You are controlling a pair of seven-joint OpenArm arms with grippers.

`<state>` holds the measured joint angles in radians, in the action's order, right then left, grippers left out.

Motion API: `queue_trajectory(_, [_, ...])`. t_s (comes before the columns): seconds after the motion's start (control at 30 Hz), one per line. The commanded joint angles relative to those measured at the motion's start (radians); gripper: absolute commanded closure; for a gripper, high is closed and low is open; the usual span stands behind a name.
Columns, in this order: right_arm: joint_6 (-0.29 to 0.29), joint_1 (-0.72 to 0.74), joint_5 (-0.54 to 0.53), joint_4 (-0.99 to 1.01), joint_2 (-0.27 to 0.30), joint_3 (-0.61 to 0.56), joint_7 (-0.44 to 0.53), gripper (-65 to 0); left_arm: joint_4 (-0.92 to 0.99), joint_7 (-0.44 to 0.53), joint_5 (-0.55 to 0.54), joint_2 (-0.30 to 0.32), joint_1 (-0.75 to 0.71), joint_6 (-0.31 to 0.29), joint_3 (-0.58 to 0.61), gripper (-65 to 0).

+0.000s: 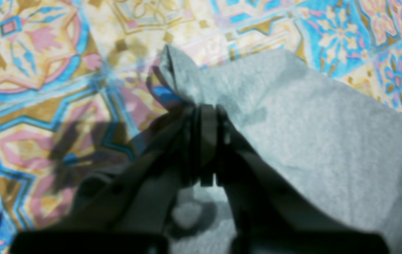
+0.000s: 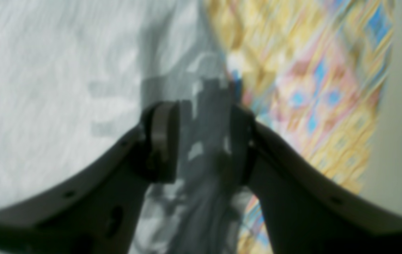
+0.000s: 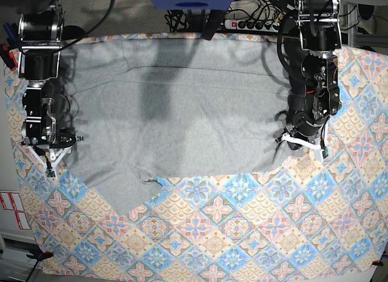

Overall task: Fold the T-shirt properly
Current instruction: 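Reach both grippers down to the shirt's side edges near the hem, then grasp the shirt's hem-side corners with both grippers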

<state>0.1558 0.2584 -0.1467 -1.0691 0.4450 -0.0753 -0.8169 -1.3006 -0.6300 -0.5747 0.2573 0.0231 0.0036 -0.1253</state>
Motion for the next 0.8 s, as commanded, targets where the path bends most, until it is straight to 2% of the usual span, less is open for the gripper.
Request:
queue_trajectory(0.0, [-0.002,0.034,0.0,0.017,0.025,-0.002,0.041,-24.1,-0.035,0.019,-0.003,0.012,-0.002,-0.003,-0.006,0.0])
queue_trajectory(0.07, [0.015,0.049,0.0,0.068,0.036,-0.007,0.093,-24.1,-0.061,0.019,-0.003,0.02,-0.024,-0.003,-0.006,0.0])
queue_trajectory(0.17, [0.133,0.08,0.0,0.122,0.038,0.004,0.129,-26.6,-0.08,0.022,-0.005,0.023,-0.048,-0.003,-0.006,0.0])
queue_trajectory(0.23, [0.179,0.103,0.0,0.169,0.036,0.027,0.135,-29.4,-0.087,0.023,-0.005,0.023,-0.058,-0.003,-0.007,0.0])
queue_trajectory(0.4, [0.19,0.157,0.0,0.229,0.033,0.058,0.138,-35.1,-0.093,0.02,-0.005,0.017,-0.09,-0.003,-0.069,0.0])
queue_trajectory(0.6, [0.19,0.178,0.0,0.244,0.031,0.062,0.192,-33.8,-0.099,0.02,-0.005,0.017,-0.104,-0.003,-0.075,0.0])
queue_trajectory(0.77, [0.19,0.216,0.0,0.39,0.03,0.059,0.281,-33.8,-0.107,0.019,-0.005,0.017,-0.104,-0.003,-0.075,0.0])
